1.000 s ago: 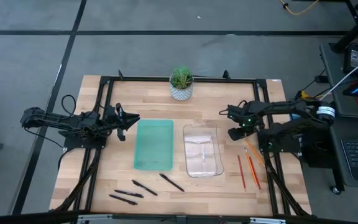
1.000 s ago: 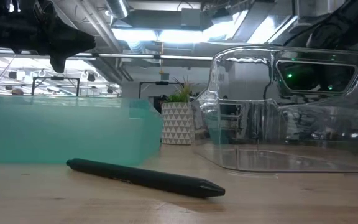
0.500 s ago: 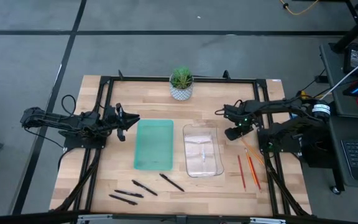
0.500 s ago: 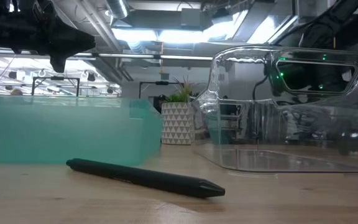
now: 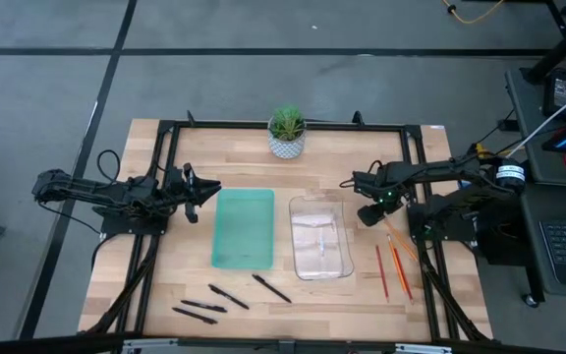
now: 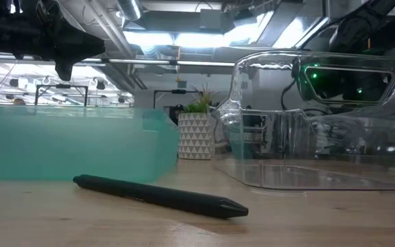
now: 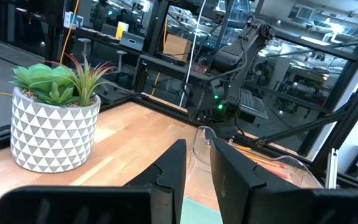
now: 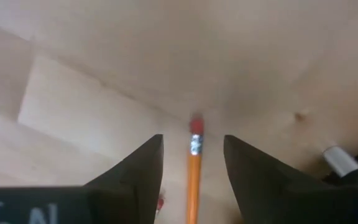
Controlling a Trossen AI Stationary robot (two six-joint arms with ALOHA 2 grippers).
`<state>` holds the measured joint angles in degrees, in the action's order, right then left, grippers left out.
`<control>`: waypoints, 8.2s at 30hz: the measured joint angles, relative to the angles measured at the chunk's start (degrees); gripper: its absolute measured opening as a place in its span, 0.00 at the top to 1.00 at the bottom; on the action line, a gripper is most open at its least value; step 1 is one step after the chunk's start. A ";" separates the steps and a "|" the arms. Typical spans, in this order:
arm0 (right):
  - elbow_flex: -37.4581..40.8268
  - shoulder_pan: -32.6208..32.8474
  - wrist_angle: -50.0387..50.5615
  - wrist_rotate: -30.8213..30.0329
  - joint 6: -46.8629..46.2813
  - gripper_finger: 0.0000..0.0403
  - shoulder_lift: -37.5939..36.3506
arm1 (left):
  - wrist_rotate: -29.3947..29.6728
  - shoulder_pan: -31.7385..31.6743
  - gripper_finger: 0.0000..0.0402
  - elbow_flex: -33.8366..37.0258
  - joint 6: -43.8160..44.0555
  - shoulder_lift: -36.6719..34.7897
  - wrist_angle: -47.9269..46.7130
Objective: Sort pens & pencils
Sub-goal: Put the orange pencil into the transparent bin, then put the red pencil into the transparent bin
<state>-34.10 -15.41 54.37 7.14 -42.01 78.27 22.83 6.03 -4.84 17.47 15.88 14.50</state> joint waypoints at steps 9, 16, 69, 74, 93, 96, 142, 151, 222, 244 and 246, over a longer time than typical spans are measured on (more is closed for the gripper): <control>4.91 4.60 -2.42 0.75 -7.91 0.57 -1.29 | 0.00 0.00 0.83 0.00 0.04 0.00 0.00; 5.18 6.51 -3.58 0.55 -8.95 0.58 -1.30 | 0.01 0.01 0.83 0.00 0.12 0.00 0.00; 3.78 6.59 -8.95 -7.83 -3.79 0.95 -4.85 | 0.02 0.00 0.83 0.00 0.09 0.00 0.00; 1.01 6.59 -6.77 -7.39 -3.04 0.95 -4.85 | 0.02 0.00 0.83 0.00 0.09 0.00 0.00; -31.04 6.59 12.00 -5.02 0.59 0.95 -5.00 | 0.02 0.02 0.83 0.01 0.03 0.01 0.00; -33.26 6.87 5.53 -1.63 0.54 0.95 -5.00 | 0.02 0.00 0.83 0.01 0.04 0.01 0.00; -30.47 13.50 -22.14 3.54 1.07 0.70 1.01 | 0.02 0.00 0.83 0.02 0.45 0.00 -1.01; -33.01 14.33 -3.33 -5.44 -0.15 0.72 -11.45 | 0.02 0.00 0.83 0.02 1.86 0.00 -1.46; -5.42 58.43 -12.22 -7.60 -74.82 0.48 10.21 | 0.05 0.01 0.83 0.02 1.49 0.02 -4.48; -5.42 58.32 -13.19 -10.20 -73.77 0.86 10.30 | 0.04 0.00 0.83 0.02 1.88 0.02 -4.87; -5.41 58.32 -13.21 -10.29 -73.05 0.88 10.30 | 0.04 0.00 0.83 0.02 1.88 0.02 -4.87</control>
<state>-39.52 42.92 41.17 -3.16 -115.06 88.58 22.87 6.02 -4.82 19.35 15.90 9.63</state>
